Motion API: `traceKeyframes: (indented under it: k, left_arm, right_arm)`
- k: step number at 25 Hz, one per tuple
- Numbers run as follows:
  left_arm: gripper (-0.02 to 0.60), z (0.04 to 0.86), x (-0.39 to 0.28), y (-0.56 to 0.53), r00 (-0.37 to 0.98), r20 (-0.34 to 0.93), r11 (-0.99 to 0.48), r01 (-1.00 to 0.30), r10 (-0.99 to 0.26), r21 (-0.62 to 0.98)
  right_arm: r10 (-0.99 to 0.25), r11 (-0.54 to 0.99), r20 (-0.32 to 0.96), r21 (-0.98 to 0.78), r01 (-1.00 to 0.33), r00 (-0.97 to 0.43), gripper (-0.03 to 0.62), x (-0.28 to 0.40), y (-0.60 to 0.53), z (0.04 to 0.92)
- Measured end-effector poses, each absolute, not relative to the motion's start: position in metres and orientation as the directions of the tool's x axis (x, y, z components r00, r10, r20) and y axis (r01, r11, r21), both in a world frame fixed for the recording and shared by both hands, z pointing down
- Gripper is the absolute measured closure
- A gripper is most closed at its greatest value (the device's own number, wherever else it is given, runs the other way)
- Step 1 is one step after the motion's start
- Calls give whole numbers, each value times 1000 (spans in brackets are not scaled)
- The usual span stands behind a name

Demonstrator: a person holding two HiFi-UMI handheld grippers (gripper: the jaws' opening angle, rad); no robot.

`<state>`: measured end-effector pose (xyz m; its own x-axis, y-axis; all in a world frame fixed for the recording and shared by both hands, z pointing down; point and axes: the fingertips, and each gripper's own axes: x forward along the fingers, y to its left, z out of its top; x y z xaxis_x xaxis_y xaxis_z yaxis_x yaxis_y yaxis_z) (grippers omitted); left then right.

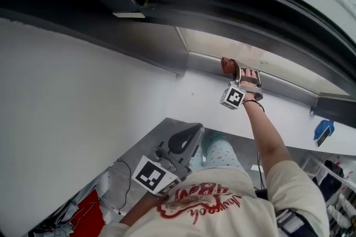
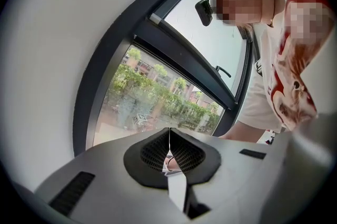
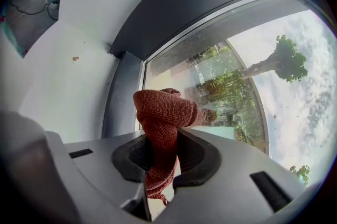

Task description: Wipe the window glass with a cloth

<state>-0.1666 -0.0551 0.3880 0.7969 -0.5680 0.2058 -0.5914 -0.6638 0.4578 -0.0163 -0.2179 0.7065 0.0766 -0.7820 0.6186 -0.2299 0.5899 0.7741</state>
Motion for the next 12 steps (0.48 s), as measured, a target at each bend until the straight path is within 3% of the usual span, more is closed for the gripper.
traceKeyframes:
  k: [12]
  left_arm:
    - [560,415,-184,-47,775,243,-628,-621,-584,470]
  right_arm:
    - [-750,623,655,747,-230,96,517,-21,-219,753]
